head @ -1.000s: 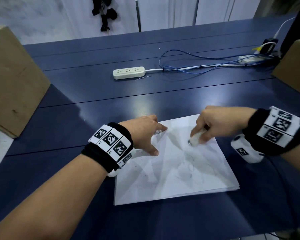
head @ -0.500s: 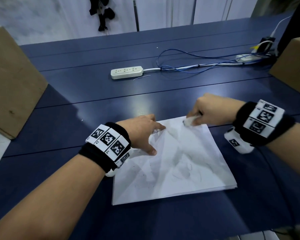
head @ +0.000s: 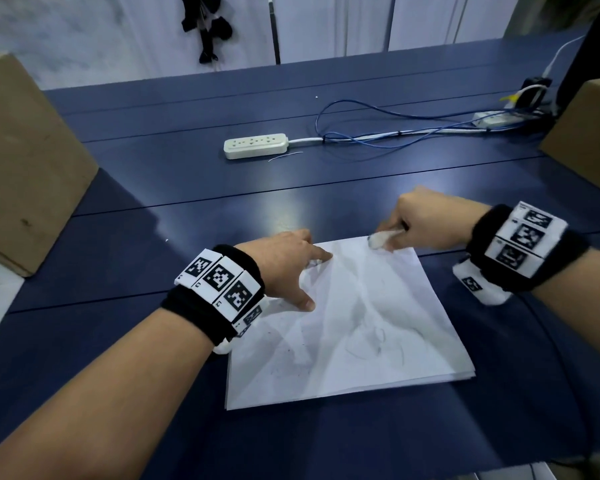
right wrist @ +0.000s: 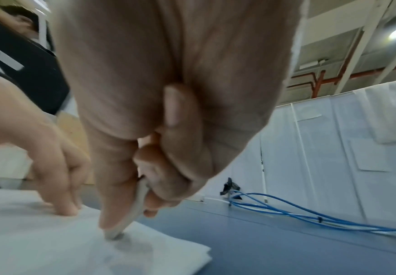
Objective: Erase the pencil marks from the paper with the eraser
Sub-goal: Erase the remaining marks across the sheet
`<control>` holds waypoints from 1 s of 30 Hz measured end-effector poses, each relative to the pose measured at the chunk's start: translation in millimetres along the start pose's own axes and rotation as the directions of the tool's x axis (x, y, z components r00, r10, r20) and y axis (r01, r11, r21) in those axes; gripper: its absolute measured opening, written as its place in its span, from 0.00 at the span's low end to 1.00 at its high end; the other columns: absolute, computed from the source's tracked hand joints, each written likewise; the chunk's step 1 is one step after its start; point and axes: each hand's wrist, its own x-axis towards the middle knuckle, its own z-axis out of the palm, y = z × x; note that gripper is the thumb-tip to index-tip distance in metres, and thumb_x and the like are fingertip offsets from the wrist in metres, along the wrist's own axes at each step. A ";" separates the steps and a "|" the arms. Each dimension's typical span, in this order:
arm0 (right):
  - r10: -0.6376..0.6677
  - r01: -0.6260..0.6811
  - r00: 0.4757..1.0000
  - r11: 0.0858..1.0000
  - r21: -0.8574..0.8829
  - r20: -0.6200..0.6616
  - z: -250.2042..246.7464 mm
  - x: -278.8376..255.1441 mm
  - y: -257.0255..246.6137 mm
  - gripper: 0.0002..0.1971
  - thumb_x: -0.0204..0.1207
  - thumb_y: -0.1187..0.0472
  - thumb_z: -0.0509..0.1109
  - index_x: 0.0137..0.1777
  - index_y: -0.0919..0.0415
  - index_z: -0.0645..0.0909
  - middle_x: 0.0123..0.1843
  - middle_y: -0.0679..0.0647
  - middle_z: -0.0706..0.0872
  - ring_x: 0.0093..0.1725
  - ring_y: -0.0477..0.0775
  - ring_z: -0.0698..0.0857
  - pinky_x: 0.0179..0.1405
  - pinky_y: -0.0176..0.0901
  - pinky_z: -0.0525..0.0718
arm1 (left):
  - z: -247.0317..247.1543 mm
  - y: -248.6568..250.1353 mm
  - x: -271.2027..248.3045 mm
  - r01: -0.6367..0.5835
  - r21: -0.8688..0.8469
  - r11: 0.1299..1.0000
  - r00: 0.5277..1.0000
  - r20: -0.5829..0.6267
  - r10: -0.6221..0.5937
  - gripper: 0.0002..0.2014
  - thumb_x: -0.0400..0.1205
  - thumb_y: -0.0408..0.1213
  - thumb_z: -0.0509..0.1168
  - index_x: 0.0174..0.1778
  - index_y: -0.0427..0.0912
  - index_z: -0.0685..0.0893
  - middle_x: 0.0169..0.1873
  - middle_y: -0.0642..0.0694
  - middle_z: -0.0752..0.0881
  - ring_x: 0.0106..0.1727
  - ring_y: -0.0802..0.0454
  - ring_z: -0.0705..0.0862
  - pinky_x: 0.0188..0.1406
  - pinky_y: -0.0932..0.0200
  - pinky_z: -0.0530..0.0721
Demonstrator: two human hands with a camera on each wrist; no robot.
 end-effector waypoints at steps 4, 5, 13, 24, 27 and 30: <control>-0.170 0.136 0.940 0.982 0.132 0.296 9.4 -29.7 -10.0 0.15 0.70 0.51 0.79 0.57 0.38 0.89 0.32 0.36 0.84 0.36 0.34 0.81 0.38 0.23 0.72 | 1.3 -2.7 1.6 -0.006 -0.011 1.000 1.000 -0.007 0.006 0.43 0.72 0.55 0.77 0.82 0.57 0.65 0.62 0.51 0.71 0.63 0.50 0.75 0.54 0.59 0.76; -0.169 0.132 0.935 0.982 0.136 0.313 9.4 -31.3 -11.2 0.15 0.69 0.50 0.80 0.56 0.37 0.89 0.32 0.35 0.85 0.37 0.33 0.82 0.38 0.23 0.73 | 1.5 -2.8 1.8 -0.008 -0.012 1.000 1.000 -0.009 0.008 0.43 0.72 0.55 0.77 0.82 0.57 0.65 0.62 0.51 0.71 0.63 0.51 0.75 0.54 0.60 0.76; -0.006 0.005 1.000 0.999 0.047 0.016 0.3 -7.1 2.2 0.10 0.73 0.51 0.77 0.48 0.30 0.89 0.27 0.37 0.81 0.34 0.40 0.79 0.41 0.42 0.80 | 0.3 -1.1 -0.7 -0.005 -0.013 1.000 1.000 -0.009 0.005 0.43 0.72 0.54 0.77 0.82 0.58 0.66 0.60 0.52 0.70 0.62 0.49 0.76 0.52 0.59 0.75; 0.047 -0.047 0.999 0.999 0.003 0.028 -2.4 -0.6 5.2 0.12 0.74 0.49 0.75 0.56 0.41 0.90 0.24 0.27 0.80 0.31 0.39 0.76 0.45 0.44 0.83 | -1.5 1.5 -2.4 -0.002 -0.005 1.000 1.000 -0.001 0.002 0.43 0.72 0.54 0.77 0.82 0.57 0.65 0.63 0.51 0.71 0.63 0.49 0.75 0.56 0.56 0.78; -0.014 0.007 0.992 0.999 0.048 0.128 2.1 -22.1 -3.5 0.12 0.72 0.48 0.77 0.56 0.40 0.89 0.30 0.39 0.85 0.38 0.43 0.82 0.42 0.41 0.81 | -1.0 0.4 -1.3 -0.006 -0.011 1.000 1.000 -0.004 0.006 0.43 0.72 0.54 0.77 0.82 0.57 0.65 0.62 0.51 0.71 0.63 0.50 0.75 0.55 0.58 0.77; -0.080 0.061 0.970 0.994 0.087 0.231 5.4 -32.2 -11.9 0.13 0.71 0.47 0.77 0.56 0.37 0.89 0.35 0.42 0.88 0.41 0.42 0.82 0.45 0.36 0.82 | -1.3 0.1 -1.3 -0.008 -0.011 1.000 1.000 -0.001 0.008 0.43 0.72 0.54 0.77 0.82 0.57 0.66 0.63 0.51 0.71 0.63 0.50 0.76 0.58 0.55 0.79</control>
